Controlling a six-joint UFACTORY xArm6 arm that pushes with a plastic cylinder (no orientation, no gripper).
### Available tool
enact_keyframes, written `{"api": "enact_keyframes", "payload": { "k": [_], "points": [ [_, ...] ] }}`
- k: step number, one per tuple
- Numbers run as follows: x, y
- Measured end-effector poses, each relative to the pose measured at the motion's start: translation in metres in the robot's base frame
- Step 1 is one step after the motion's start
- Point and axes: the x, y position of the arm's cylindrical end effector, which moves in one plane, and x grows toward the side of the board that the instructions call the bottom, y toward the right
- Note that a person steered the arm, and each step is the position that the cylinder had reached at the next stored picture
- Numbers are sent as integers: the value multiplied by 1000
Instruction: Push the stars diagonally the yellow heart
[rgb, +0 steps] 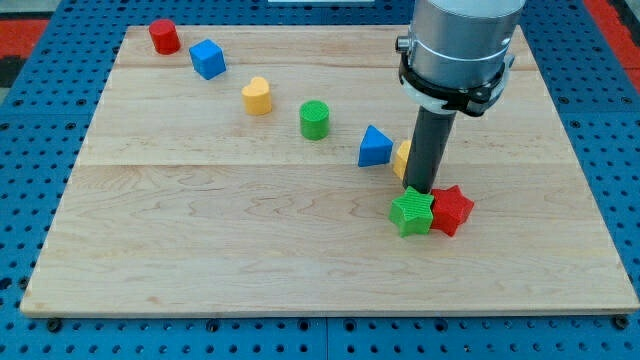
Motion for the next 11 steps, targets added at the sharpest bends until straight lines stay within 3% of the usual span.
{"api": "enact_keyframes", "payload": {
  "k": [1,2,3,5,7,8,9,11],
  "points": [
    [-12,71],
    [7,90],
    [42,59],
    [34,-98],
    [57,-100],
    [57,-136],
    [47,-187],
    [19,-211]
  ]
}}
